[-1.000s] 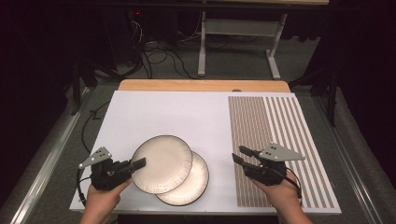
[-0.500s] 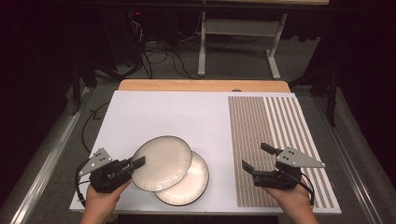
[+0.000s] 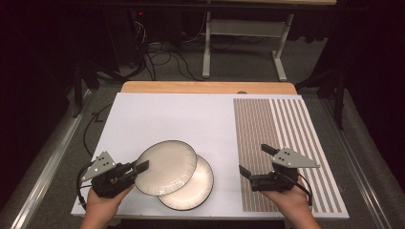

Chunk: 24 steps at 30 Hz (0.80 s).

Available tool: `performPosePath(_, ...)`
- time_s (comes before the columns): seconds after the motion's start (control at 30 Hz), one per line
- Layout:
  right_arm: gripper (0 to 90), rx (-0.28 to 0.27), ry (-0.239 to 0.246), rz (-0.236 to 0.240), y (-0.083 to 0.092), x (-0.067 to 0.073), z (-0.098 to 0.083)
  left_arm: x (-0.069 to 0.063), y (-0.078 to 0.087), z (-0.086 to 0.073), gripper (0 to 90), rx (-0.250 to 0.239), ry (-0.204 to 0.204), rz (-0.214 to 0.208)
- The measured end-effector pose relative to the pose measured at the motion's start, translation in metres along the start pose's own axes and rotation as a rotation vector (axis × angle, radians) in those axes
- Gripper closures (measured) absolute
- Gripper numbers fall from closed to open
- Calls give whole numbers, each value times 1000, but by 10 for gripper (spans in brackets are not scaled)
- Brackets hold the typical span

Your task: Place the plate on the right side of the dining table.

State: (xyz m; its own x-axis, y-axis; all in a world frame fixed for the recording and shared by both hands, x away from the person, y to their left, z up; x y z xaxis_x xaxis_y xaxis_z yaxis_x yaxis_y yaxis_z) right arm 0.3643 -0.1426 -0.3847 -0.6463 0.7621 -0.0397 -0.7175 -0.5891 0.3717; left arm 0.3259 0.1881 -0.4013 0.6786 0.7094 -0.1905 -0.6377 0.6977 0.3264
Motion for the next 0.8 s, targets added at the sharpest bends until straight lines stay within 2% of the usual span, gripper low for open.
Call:
performPosePath(0.27,19,11,16,45,-22,21,7,0,0,0,789,-3,0,-2)
performPosePath(0.43,36,33,17,74,-34,33,8,0,0,0,789,-3,-1,-3)
performPosePath(0.53,45,49,33,98,-47,47,8,1,0,0,789,-1,0,-3)
performPosePath(0.8,71,66,56,134,-65,67,6,1,1,0,792,-2,-8,4)
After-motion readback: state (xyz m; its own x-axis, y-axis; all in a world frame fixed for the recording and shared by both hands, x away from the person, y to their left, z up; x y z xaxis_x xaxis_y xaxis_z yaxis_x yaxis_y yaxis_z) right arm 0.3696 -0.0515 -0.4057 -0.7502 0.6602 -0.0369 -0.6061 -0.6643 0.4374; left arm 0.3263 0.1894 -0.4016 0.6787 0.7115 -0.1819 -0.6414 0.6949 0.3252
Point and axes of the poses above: each handheld gripper's, and its own axes: y roughly backward along the jaws, z roughly out of its top, x roughly to its left, the point moved 9 cm from there along -y, roughly forward along the jaws, and after that the axes turned 5 degrees about -z, right-handed, at the moved point
